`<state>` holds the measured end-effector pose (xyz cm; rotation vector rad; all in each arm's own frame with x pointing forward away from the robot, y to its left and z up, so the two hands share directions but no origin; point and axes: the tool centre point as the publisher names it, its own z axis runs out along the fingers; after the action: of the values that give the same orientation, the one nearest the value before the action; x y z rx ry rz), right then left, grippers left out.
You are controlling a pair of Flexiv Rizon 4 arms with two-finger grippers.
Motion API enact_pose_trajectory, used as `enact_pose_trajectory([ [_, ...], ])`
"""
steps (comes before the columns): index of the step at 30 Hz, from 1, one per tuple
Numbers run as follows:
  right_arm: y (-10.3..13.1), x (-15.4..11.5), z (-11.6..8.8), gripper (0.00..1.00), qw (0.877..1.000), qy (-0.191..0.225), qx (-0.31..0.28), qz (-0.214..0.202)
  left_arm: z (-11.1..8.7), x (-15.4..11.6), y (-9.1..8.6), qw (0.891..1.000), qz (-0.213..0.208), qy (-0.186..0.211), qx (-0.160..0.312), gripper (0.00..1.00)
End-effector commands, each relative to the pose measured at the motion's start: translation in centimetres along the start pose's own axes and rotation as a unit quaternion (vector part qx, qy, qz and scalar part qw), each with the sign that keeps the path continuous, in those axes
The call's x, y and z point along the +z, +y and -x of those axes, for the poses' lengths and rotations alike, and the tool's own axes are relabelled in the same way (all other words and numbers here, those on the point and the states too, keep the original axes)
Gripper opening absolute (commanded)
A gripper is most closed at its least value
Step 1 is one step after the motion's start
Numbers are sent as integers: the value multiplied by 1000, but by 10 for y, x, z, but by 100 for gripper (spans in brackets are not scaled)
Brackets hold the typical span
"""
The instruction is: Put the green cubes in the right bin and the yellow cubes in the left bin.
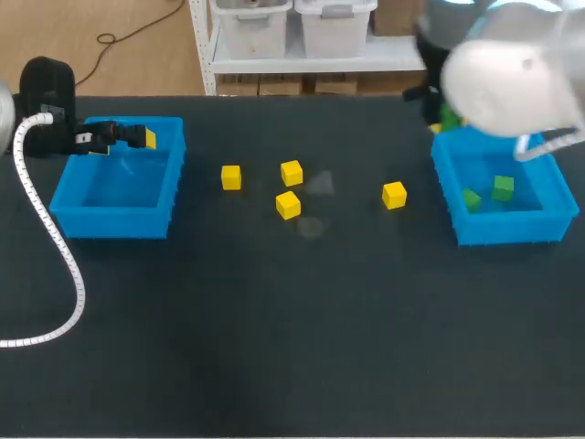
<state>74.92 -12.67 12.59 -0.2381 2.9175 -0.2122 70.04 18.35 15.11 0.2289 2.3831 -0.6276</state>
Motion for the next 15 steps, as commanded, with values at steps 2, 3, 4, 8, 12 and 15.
enact_pose_trajectory([
  [2,-53,16,-34,0,987,-92,123,40,-1,0,1,1000,-4,-3,1,100],
  [3,-58,20,-37,0,985,-92,136,43,-1,0,1,1000,-4,-3,1,100],
  [4,-61,22,-38,0,984,-92,147,49,-1,0,1,1000,-4,-3,1,100],
  [8,-73,35,-42,0,975,-90,188,80,-1,0,1,1000,-4,-3,1,100],
  [12,-78,45,-37,0,970,-87,207,96,-1,0,1,1000,-4,-3,1,100],
  [15,-79,52,-31,0,968,-85,214,102,-1,0,1,1000,-4,-3,1,100],
])
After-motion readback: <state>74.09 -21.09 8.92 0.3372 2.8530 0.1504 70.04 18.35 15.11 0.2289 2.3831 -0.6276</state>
